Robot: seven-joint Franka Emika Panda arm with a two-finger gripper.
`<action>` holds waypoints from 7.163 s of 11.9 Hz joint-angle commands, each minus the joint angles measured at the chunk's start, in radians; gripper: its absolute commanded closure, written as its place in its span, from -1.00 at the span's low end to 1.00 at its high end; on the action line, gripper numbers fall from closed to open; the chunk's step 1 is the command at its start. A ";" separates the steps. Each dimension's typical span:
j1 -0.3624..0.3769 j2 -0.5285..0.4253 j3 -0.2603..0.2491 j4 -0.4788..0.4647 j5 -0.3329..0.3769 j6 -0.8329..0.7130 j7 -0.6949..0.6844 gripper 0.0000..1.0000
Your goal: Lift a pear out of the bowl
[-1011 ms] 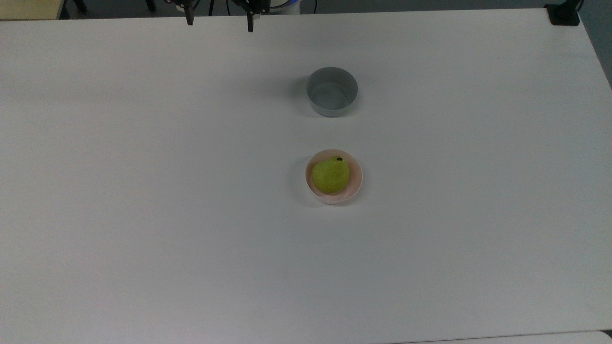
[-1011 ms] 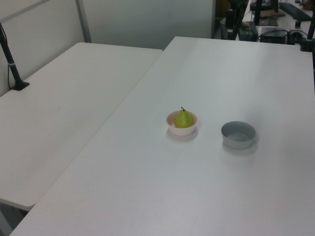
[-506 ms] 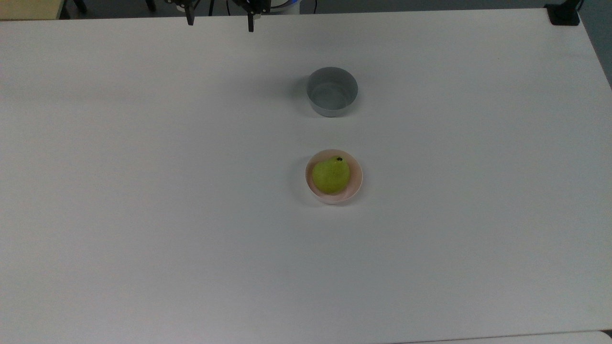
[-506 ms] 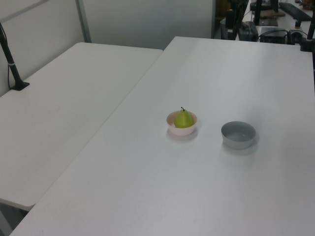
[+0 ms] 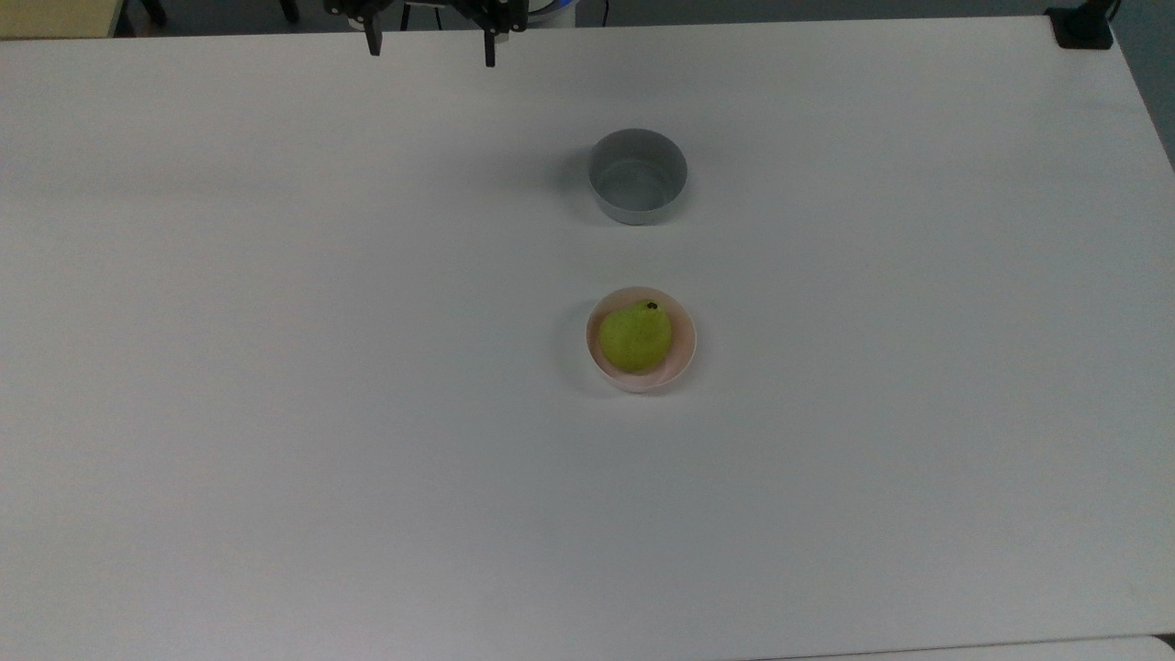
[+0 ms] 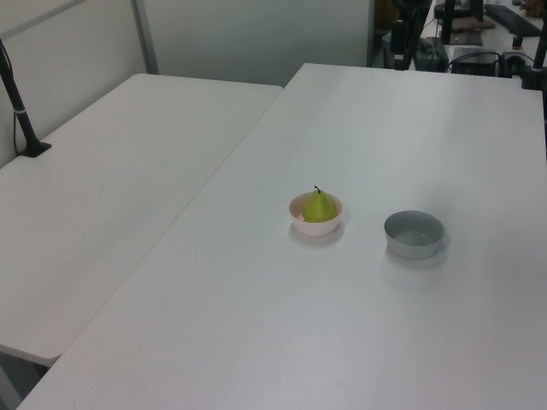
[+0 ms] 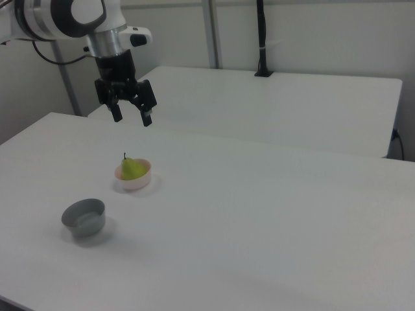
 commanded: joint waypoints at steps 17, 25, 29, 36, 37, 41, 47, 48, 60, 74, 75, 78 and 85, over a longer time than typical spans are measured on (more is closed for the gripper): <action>0.249 0.382 -0.002 -0.006 0.012 0.440 -0.006 -1.00; 0.258 0.462 -0.003 -0.006 0.006 0.542 0.018 -0.99; 0.259 0.474 -0.003 -0.006 0.006 0.557 0.018 -0.92; 0.258 0.491 -0.003 -0.006 -0.009 0.559 0.018 -0.89; 0.258 0.492 -0.003 -0.006 -0.009 0.559 0.017 -0.86; 0.258 0.492 -0.003 -0.006 -0.027 0.577 0.012 -0.57; 0.259 0.454 -0.003 0.007 -0.023 0.560 0.017 -0.41; 0.259 0.439 -0.003 0.009 -0.020 0.536 0.018 -0.41; 0.086 0.322 -0.017 0.009 -0.023 0.419 -0.123 -0.41; 0.014 0.514 -0.019 0.003 -0.060 0.654 -0.152 -0.55; 0.012 0.512 -0.019 0.003 -0.058 0.654 -0.152 -0.72; 0.006 0.505 -0.019 0.004 -0.052 0.646 -0.149 -1.00; 0.008 0.278 -0.011 0.007 -0.044 0.349 -0.100 -1.00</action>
